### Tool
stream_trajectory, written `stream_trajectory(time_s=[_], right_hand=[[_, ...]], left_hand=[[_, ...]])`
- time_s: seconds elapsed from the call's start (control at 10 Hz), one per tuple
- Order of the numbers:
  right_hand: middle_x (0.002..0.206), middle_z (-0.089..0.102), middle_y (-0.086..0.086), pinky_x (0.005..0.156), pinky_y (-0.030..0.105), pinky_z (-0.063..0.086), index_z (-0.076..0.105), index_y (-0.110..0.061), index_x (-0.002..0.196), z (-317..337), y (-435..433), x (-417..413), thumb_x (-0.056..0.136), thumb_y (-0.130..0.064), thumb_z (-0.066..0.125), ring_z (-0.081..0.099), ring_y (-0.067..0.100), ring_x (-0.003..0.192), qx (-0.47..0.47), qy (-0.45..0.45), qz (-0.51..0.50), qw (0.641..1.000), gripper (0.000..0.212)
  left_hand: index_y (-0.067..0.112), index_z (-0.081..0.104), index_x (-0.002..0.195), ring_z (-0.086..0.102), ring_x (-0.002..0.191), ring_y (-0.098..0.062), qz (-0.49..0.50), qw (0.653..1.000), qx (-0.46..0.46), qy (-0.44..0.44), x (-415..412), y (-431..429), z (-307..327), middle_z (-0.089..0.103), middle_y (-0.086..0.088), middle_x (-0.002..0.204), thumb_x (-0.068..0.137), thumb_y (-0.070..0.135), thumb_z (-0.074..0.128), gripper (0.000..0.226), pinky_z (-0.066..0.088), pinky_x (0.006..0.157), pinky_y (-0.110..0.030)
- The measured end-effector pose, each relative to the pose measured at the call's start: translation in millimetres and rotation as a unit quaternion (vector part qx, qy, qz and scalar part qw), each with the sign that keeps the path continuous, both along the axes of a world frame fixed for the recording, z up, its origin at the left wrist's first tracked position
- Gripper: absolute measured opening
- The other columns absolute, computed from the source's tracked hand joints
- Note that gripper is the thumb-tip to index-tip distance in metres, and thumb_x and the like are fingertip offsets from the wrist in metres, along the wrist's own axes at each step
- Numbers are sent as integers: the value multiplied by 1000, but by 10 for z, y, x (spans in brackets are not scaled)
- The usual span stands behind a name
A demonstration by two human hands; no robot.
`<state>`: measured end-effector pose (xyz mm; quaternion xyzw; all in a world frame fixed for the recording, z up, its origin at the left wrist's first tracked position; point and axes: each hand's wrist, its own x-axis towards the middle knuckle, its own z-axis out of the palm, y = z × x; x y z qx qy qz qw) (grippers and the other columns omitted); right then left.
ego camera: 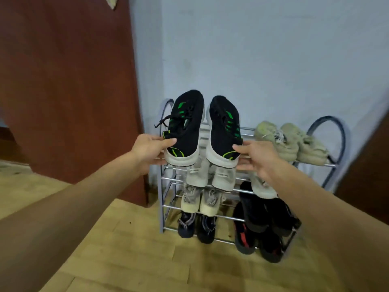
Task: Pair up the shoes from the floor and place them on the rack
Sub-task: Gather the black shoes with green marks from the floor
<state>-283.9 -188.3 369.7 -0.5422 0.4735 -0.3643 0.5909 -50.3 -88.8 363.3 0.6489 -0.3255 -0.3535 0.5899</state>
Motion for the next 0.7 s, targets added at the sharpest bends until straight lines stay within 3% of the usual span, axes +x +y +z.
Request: stream_trajectory(time_s=[0.1,0.2,0.3,0.4,0.5,0.6,0.7], right_hand=[[88,68,12,50,31,58,62,-5,110,24,-372,-21,89,-4,63,65,22,66,24,25,-12,999,21],[75,65,9,44,30,56,60,-6,100,-36,-666,-53,88,-3,64,63,23,62,35,44,-35,998,12],[71,64,8,45,29,55,58,-7,84,-104,-827,-50,88,-3,64,62,22,59,42,53,-41,997,8],[75,64,9,62,36,57,60,-4,92,-184,-898,3,90,-8,64,62,21,62,49,84,-27,995,7],[98,69,15,68,39,58,59,1,115,-205,-894,50,91,-14,65,66,26,75,46,83,-30,995,29],[117,67,18,68,38,58,58,-1,123,-205,-719,12,93,-18,60,67,31,93,36,72,-29,996,34],[103,67,16,74,41,56,62,-4,100,-147,-441,-149,92,-10,60,67,30,88,7,94,-14,995,10]], left_hand=[[-2,62,91,60,42,-16,5,999,13,42,-140,-511,91,61,-9,73,83,9,72,18,48,36,-20],[4,57,78,61,44,-18,3,998,32,46,-187,-906,88,61,-9,72,84,6,69,14,45,31,-19],[4,58,82,61,57,-20,-8,998,58,18,-167,-1130,32,63,-9,77,83,7,70,13,49,33,-22],[4,58,88,62,60,-19,-29,995,96,-12,-167,-1203,-14,62,-8,76,85,9,69,13,53,35,-24],[3,57,101,62,61,-17,-30,993,112,-37,-186,-1188,-17,60,-6,76,88,14,66,19,51,35,-24],[2,60,106,61,65,-17,-22,994,102,-42,-236,-1094,-37,64,-9,87,90,17,64,23,50,45,-26],[12,55,85,58,69,-18,-24,995,74,-60,-323,-859,-11,62,-13,100,87,19,67,15,51,56,-26]])
